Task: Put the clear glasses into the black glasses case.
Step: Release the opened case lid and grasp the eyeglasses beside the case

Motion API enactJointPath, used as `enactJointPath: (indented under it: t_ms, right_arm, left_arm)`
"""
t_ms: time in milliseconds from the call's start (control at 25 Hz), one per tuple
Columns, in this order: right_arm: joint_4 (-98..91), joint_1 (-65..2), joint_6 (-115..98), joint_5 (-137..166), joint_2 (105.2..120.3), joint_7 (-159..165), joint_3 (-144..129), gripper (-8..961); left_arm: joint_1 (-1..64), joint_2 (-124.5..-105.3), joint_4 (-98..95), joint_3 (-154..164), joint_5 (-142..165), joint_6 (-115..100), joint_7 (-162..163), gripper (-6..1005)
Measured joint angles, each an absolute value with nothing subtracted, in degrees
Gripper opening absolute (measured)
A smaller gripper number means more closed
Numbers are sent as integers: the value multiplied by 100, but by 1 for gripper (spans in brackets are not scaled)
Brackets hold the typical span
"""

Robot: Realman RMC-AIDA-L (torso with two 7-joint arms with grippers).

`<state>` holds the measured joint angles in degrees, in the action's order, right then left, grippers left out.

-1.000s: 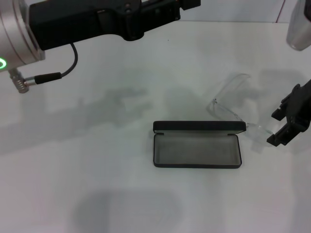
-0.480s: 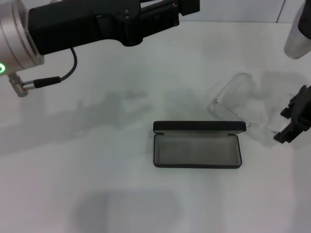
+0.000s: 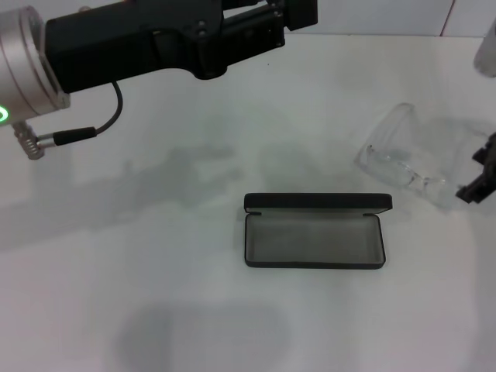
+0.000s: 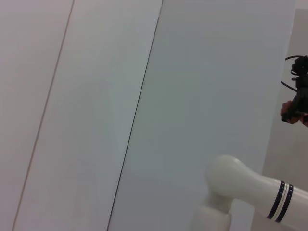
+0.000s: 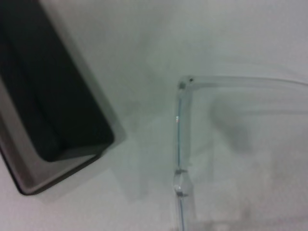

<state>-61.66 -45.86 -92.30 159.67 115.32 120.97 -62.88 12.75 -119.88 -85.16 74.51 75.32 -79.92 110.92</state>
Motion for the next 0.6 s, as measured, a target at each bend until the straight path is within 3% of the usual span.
enactJointPath:
  t_ms: [600]
  right_arm:
    - [-5794, -4830, -8986, 15256, 11573, 12083, -6112, 751]
  left_arm:
    - [1276, -11988, -8516, 7425, 7520, -8080, 11084, 435]
